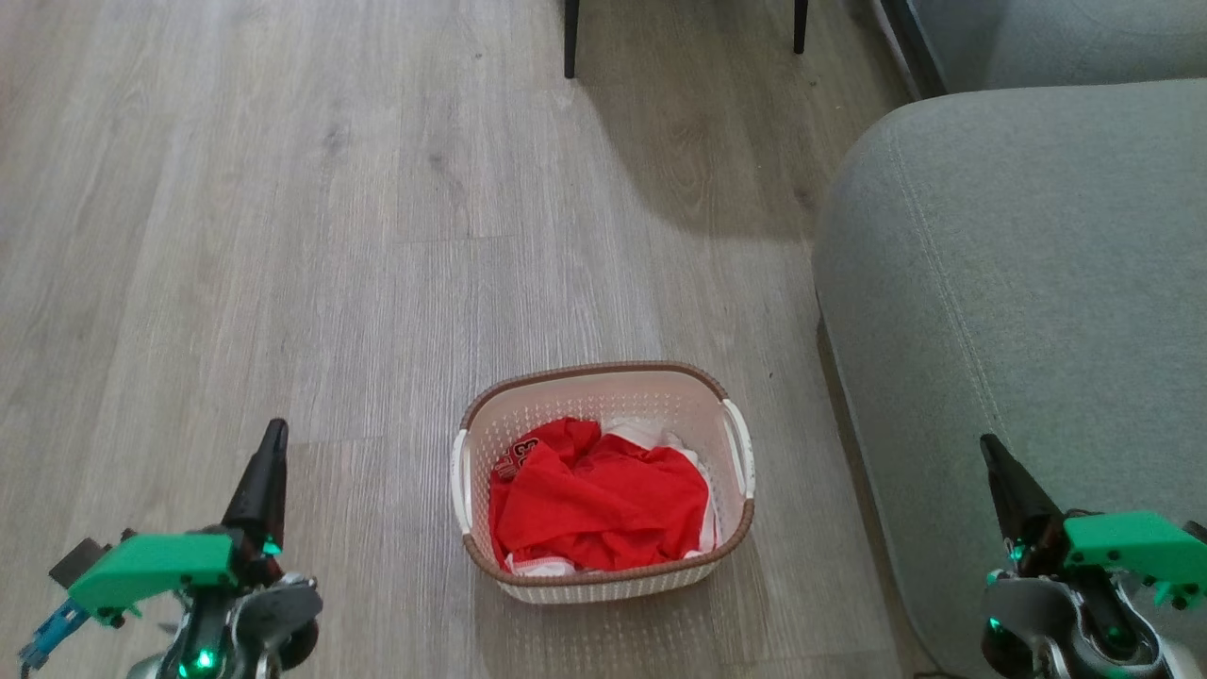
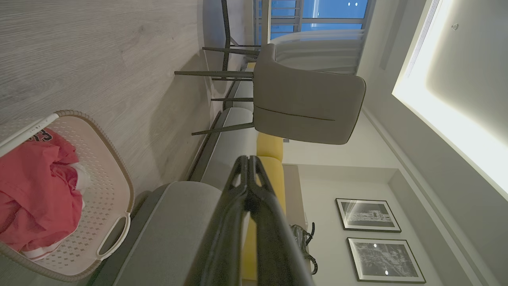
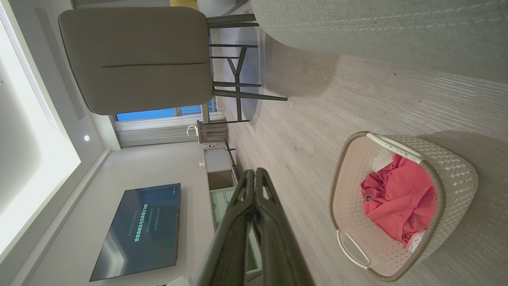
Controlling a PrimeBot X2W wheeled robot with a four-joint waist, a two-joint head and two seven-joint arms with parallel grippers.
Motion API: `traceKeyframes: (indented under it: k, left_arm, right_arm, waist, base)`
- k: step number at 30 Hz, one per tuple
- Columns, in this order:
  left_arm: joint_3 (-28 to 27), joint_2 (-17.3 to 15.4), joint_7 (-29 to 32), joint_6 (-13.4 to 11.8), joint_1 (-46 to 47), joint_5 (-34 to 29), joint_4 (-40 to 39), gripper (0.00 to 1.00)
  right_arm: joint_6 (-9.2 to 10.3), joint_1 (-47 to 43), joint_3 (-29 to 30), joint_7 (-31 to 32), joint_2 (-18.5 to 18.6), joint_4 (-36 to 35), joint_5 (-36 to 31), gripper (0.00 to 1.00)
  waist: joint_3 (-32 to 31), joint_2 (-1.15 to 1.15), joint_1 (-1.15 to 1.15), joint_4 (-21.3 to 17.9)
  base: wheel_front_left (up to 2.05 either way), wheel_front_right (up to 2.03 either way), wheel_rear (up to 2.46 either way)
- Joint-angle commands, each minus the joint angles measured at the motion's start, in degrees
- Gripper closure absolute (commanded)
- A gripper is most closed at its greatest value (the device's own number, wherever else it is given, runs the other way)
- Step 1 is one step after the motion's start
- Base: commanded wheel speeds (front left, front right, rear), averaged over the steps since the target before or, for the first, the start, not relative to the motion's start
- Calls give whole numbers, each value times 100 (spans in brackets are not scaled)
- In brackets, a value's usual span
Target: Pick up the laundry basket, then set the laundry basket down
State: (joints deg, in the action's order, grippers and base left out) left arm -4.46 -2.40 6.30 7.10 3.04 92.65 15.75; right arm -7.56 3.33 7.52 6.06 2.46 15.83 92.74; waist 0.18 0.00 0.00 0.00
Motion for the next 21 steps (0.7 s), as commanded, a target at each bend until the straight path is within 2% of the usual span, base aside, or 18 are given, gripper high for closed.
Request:
traceKeyframes:
  k: [1,21]
  left_arm:
    - [-209,-48,20,39,315,-51,-171,100]
    - [-208,-48,20,39,315,-50,-171,100]
  right_arm:
    - [8,286,-94,47,42,-180,-62,100]
    - [8,286,-96,46,42,-180,-61,100]
  waist:
    - [0,0,0,0]
    - [0,0,0,0]
  base:
    - [0,0,0]
    - [0,0,0]
